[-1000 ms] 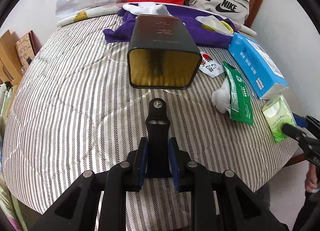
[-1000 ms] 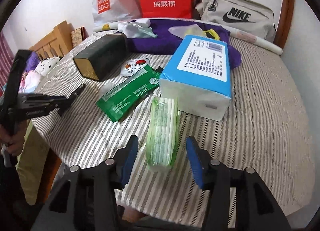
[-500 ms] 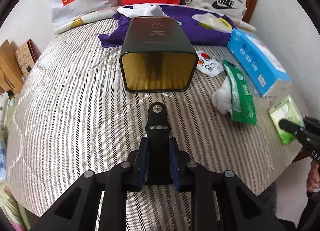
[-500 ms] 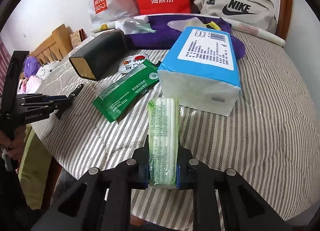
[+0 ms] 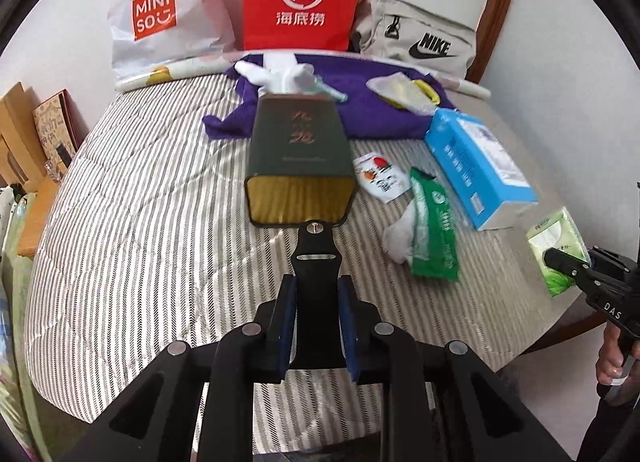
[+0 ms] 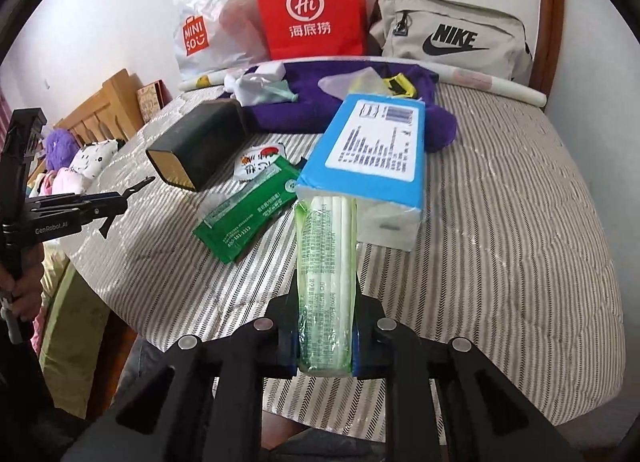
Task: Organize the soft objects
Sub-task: 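Lift the tissue packet and carry it toward the purple towel with the right tool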
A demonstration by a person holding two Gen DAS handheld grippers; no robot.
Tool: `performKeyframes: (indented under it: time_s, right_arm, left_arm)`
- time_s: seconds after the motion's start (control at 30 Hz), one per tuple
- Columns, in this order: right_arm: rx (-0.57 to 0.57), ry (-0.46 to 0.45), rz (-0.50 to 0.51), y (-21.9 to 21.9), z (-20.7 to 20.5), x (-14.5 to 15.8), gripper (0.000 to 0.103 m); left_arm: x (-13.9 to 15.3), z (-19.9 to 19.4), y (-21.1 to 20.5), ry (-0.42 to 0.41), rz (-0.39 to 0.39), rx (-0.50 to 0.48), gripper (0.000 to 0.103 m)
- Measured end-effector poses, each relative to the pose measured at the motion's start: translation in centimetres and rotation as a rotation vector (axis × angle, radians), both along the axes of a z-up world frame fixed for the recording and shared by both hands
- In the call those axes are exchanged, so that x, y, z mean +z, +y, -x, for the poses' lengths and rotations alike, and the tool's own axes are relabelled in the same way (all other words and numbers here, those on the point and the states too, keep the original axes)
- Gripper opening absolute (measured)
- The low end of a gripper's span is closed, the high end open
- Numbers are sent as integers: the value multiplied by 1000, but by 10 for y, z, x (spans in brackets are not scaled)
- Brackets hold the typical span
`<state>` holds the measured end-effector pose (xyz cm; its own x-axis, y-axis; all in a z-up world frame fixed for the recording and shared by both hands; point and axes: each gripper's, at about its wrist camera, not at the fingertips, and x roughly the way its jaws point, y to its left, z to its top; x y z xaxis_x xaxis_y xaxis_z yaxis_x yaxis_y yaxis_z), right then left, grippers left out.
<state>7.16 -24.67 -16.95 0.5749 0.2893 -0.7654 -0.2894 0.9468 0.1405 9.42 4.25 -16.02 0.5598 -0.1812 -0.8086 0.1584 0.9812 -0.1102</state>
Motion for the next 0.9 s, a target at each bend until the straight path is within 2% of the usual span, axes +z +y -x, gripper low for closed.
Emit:
performKeyframes:
  time_s: [0.23, 0.5, 0.9]
  right_arm:
    - [-11, -23, 3, -3, 1, 15, 17]
    - [-38, -40, 0, -6, -4, 32, 17]
    - [-47, -81, -17, -7, -33, 68, 17]
  left_arm:
    - [25, 5, -13, -40, 22, -13, 20]
    - [52, 2, -13, -83, 24, 16, 20]
    - [80, -15, -8, -131, 39, 37, 20]
